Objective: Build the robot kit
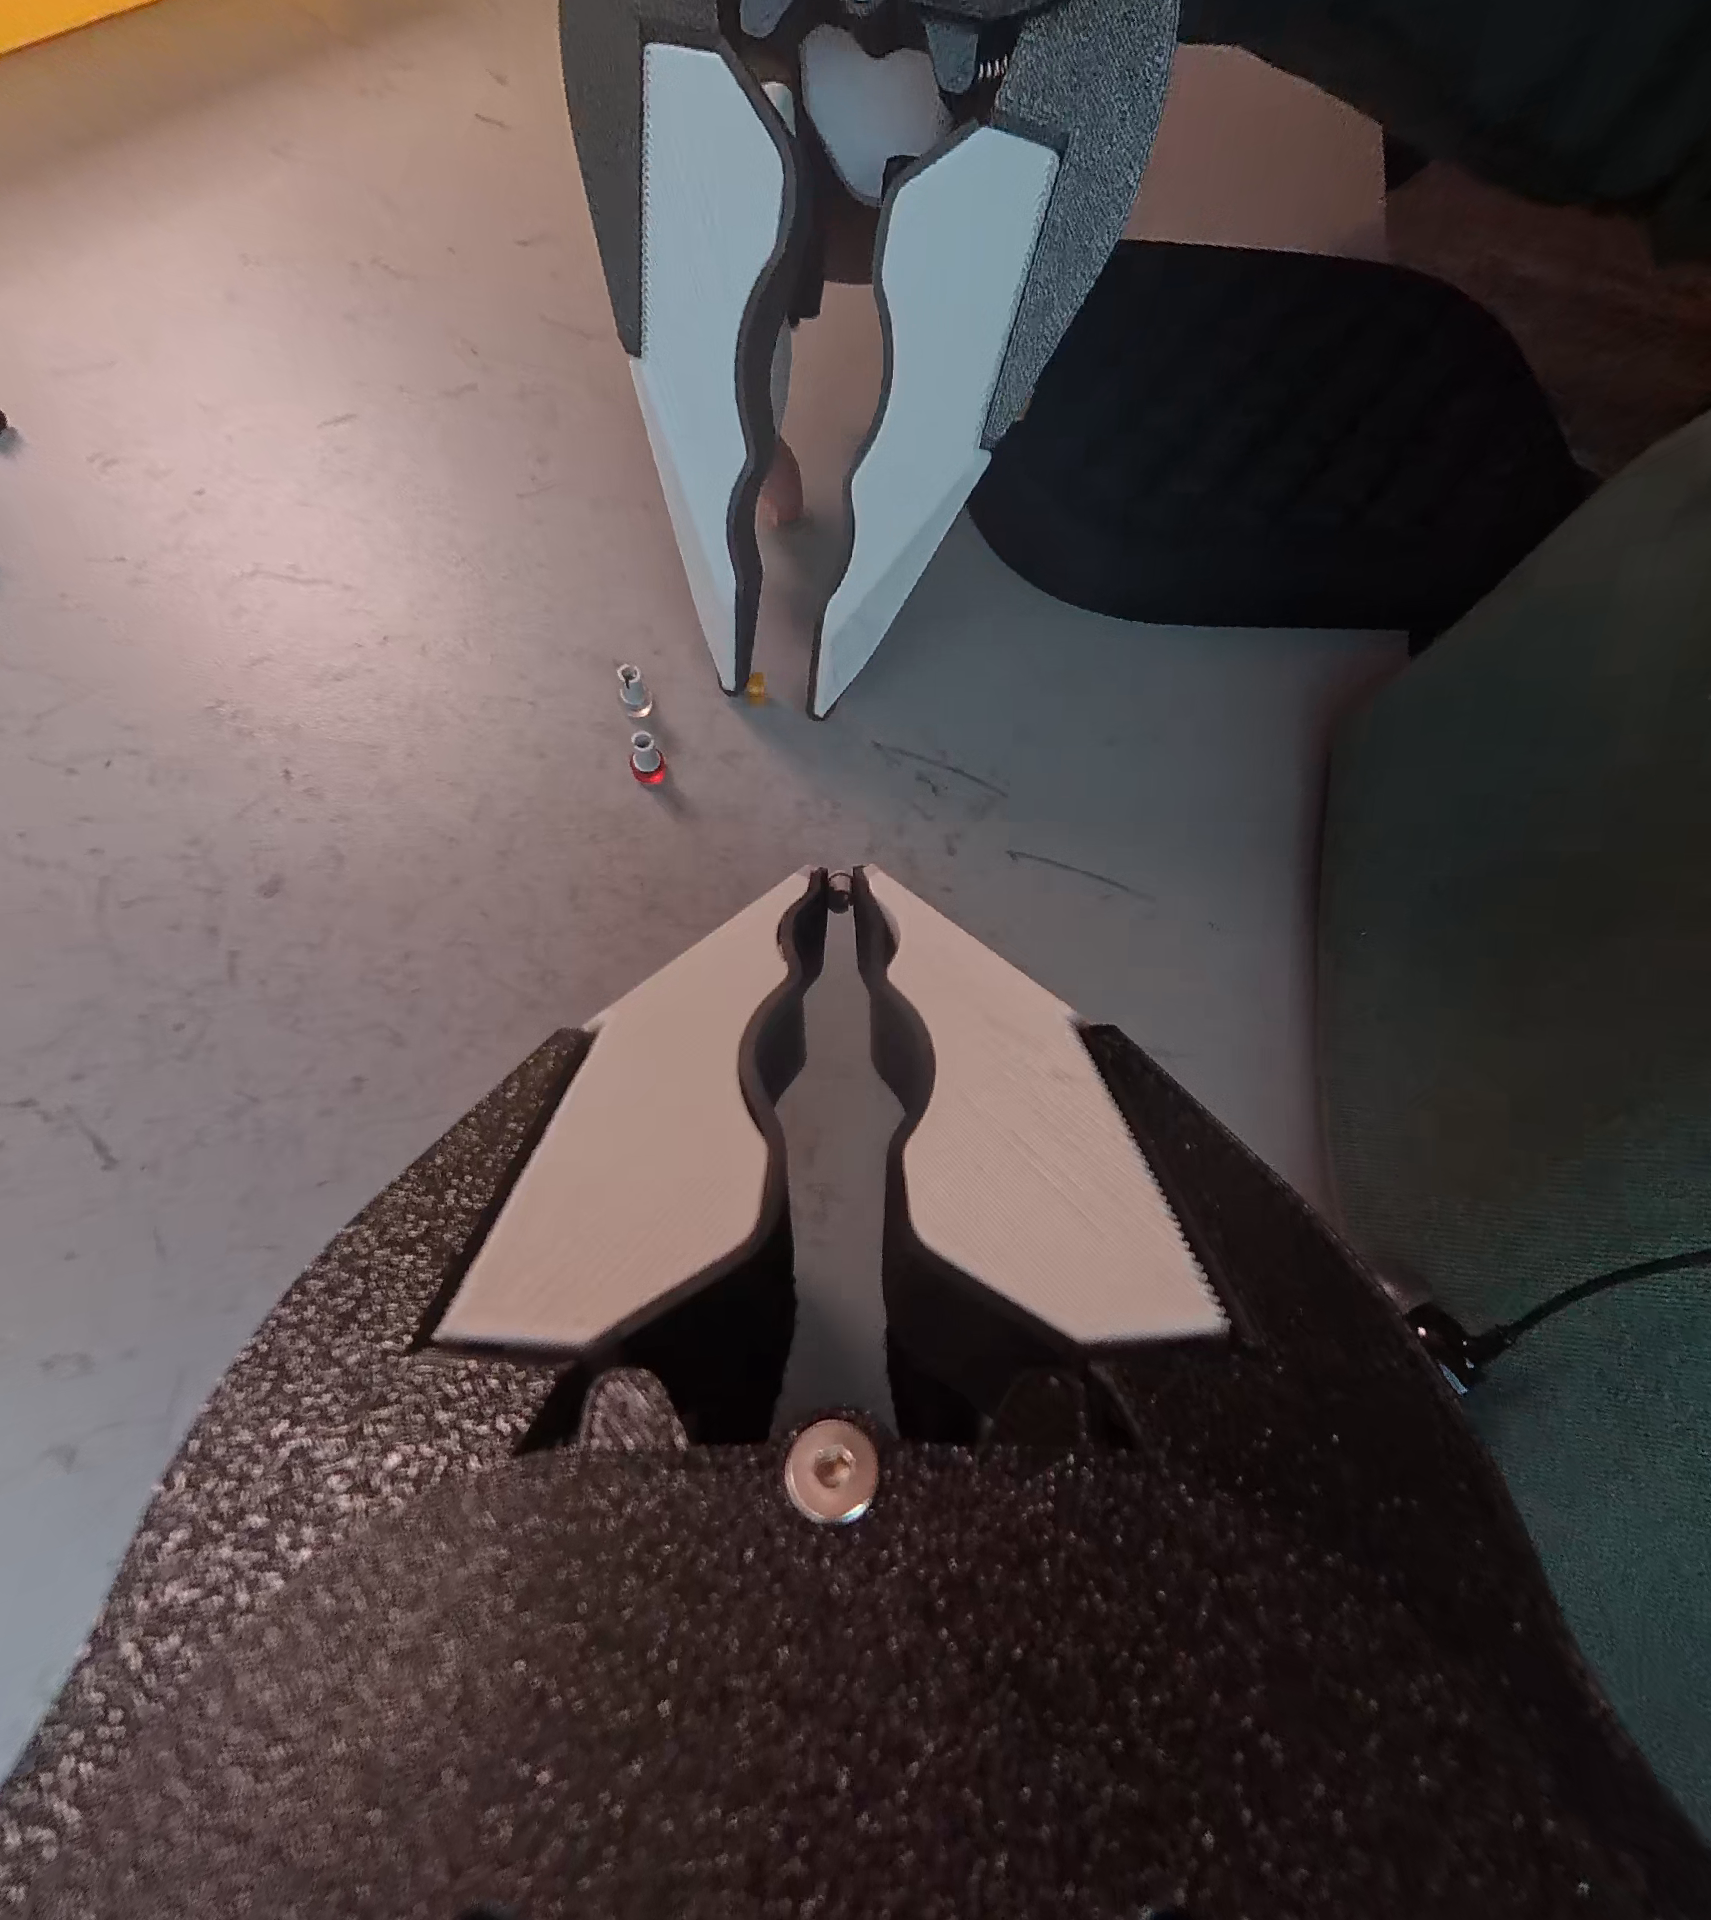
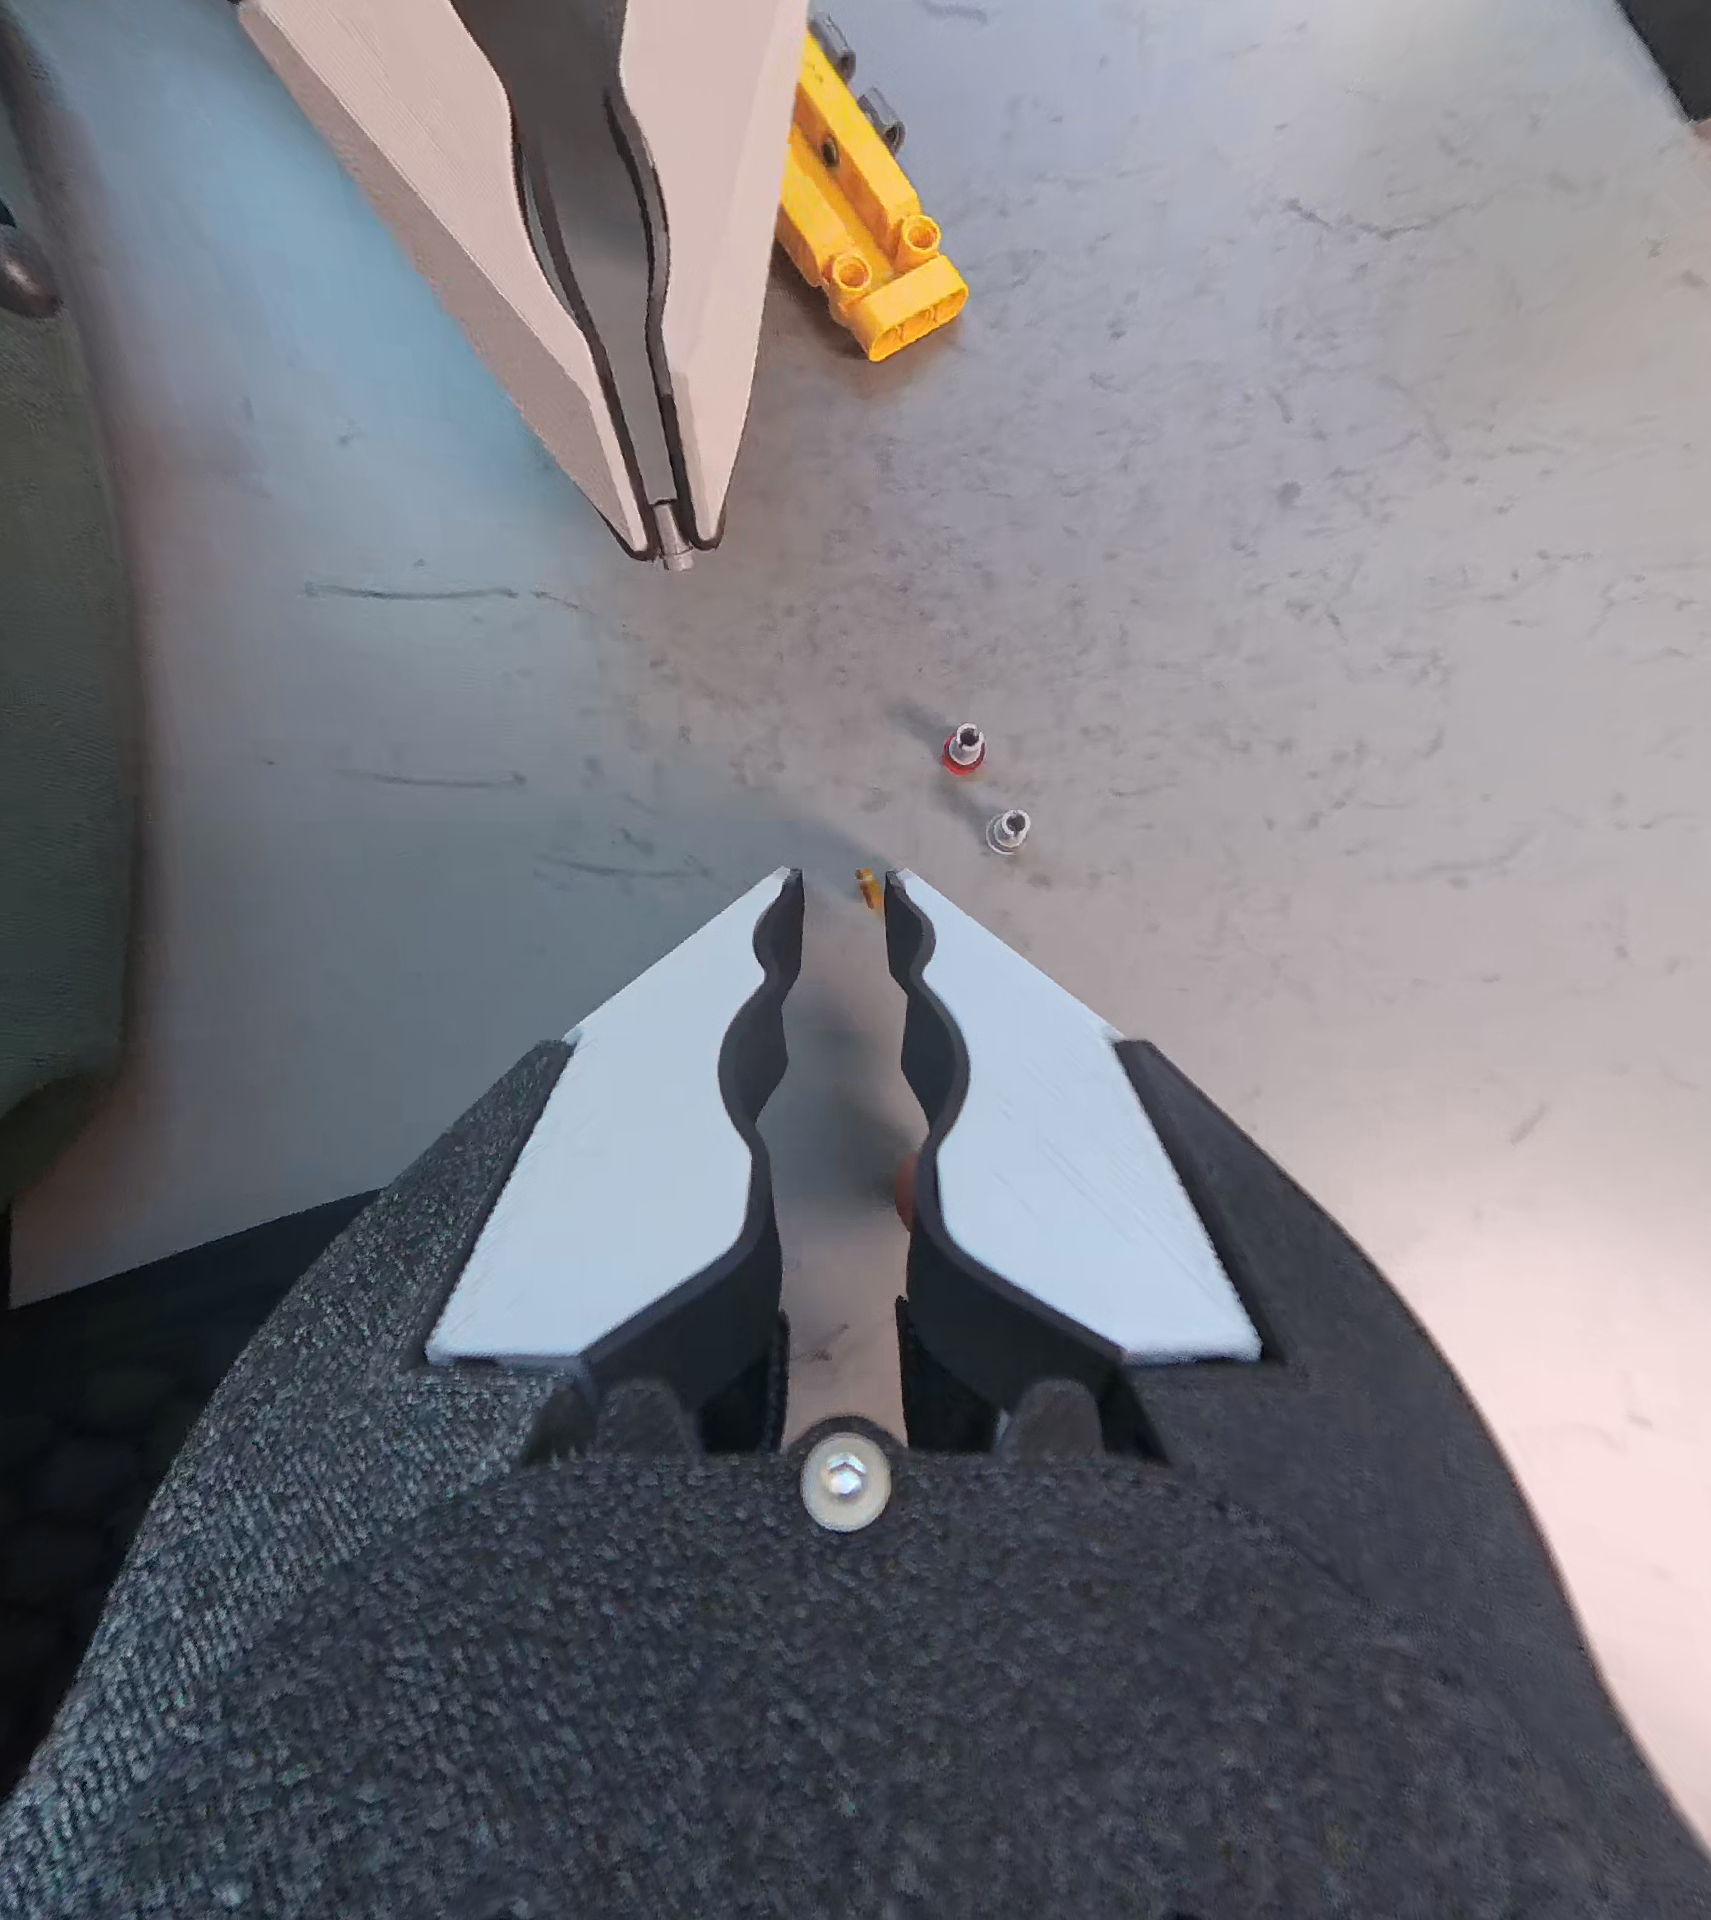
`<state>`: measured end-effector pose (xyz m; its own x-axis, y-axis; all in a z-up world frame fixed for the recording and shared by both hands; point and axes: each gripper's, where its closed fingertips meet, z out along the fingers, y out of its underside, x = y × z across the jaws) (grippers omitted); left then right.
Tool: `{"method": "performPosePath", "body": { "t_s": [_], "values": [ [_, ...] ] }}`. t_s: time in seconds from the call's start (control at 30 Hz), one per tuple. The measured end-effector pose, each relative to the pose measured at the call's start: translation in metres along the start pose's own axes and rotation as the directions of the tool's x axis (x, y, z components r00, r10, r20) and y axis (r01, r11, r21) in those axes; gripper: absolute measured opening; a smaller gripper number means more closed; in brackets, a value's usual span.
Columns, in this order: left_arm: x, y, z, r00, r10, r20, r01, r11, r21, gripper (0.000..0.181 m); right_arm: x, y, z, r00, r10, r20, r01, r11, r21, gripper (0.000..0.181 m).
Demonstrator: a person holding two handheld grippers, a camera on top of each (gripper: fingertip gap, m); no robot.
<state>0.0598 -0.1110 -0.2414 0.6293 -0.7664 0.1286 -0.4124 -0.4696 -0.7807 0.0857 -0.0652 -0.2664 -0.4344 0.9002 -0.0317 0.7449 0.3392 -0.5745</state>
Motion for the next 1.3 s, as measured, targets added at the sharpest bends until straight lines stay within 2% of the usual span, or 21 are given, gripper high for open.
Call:
{"method": "performPosePath", "body": {
  "t_s": [0.23,0.5,0.63,1.3],
  "values": [
    [0.0,0.0,0.0,1.0,-0.002,-0.003,0.002,1.0,0.001,0.004,0.0,0.002,-0.001,1.0,0.005,0.013,-0.005,1.0,0.002,0.016],
    [0.0,0.001,0.001,1.0,-0.006,-0.008,0.006,1.0,-0.003,0.004,0.007,0.0,-0.012,0.998,-0.036,-0.042,0.037,0.999,0.016,0.012],
    [0.0,0.002,0.001,1.0,-0.004,-0.008,0.004,1.0,-0.005,0.004,0.008,0.004,-0.009,0.998,-0.033,-0.047,0.033,0.999,-0.002,0.012],
    [0.0,0.001,0.0,1.0,-0.002,-0.007,0.002,1.0,0.002,0.004,0.008,-0.011,0.006,0.997,-0.072,-0.017,0.072,0.997,0.017,0.007]
  ]
}}
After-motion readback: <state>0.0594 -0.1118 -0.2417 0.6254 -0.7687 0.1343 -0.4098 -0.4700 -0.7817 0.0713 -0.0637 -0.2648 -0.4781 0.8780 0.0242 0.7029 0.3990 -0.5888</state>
